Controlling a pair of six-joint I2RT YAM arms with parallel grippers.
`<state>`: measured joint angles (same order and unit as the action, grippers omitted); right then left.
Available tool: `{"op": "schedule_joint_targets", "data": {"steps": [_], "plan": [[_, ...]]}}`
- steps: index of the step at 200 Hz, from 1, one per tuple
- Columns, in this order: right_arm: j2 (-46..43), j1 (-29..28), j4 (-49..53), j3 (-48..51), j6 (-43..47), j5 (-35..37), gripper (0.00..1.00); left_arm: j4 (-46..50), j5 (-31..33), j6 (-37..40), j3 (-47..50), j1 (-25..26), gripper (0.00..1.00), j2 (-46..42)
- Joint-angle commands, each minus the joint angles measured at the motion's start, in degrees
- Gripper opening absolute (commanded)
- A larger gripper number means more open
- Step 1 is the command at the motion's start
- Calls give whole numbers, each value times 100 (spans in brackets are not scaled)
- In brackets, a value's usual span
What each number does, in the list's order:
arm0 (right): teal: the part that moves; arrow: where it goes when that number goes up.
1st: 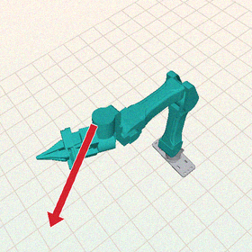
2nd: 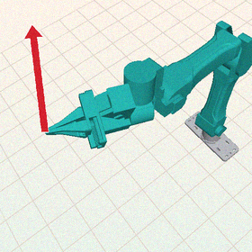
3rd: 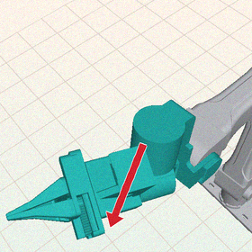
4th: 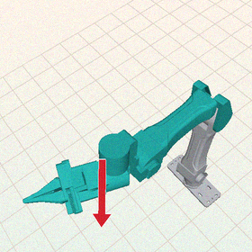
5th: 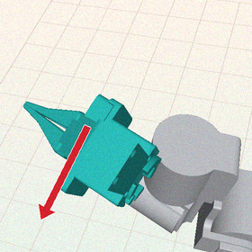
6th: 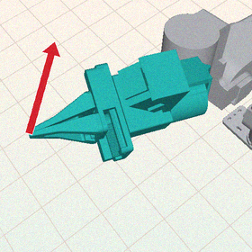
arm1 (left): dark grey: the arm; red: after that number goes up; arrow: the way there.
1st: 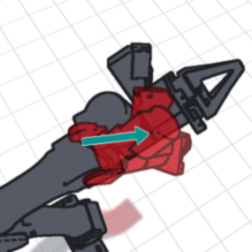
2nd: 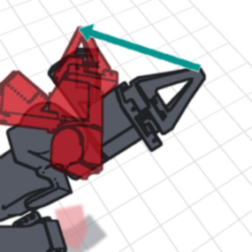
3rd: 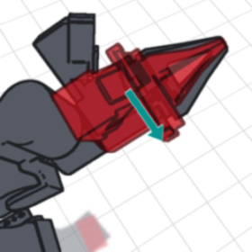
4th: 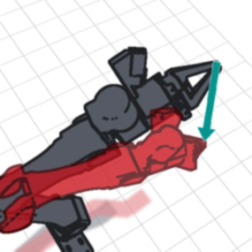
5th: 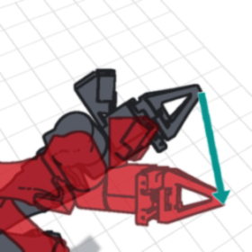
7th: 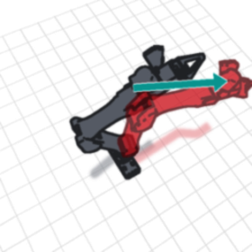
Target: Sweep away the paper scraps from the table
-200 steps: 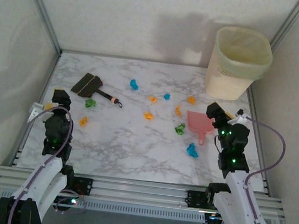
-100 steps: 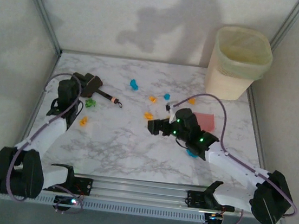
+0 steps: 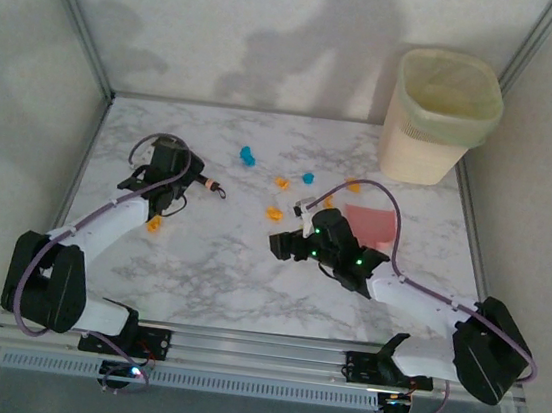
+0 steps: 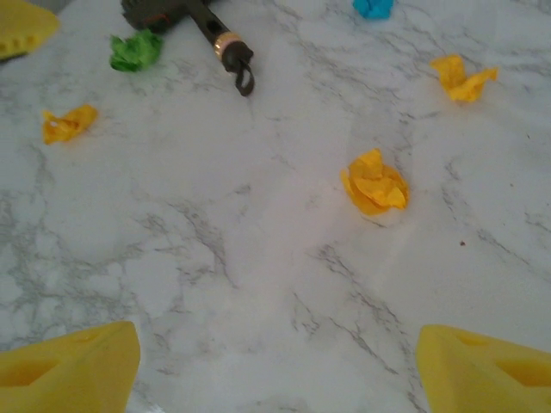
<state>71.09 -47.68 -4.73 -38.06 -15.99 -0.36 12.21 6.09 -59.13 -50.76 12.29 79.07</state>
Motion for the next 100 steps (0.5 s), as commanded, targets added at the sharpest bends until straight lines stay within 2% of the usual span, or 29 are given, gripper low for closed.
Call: {"op": "schedule_joint_targets", "data": {"steps": [1,31,44,55,100], "plan": [[-410,-74,-326,164,40,-55,84,259,-170,-301,157,162,99,-217],[-1305,-68,-73,416,254,557,84,-138,-200,-835,633,334,99,-336],[-1745,-58,-258,715,299,938,90,-64,-260,-914,533,356,98,-122],[-1971,-23,-511,928,301,959,93,52,-220,-933,406,394,98,80],[-1668,-13,-413,797,277,1111,91,610,-71,-634,-173,429,96,625]]}}
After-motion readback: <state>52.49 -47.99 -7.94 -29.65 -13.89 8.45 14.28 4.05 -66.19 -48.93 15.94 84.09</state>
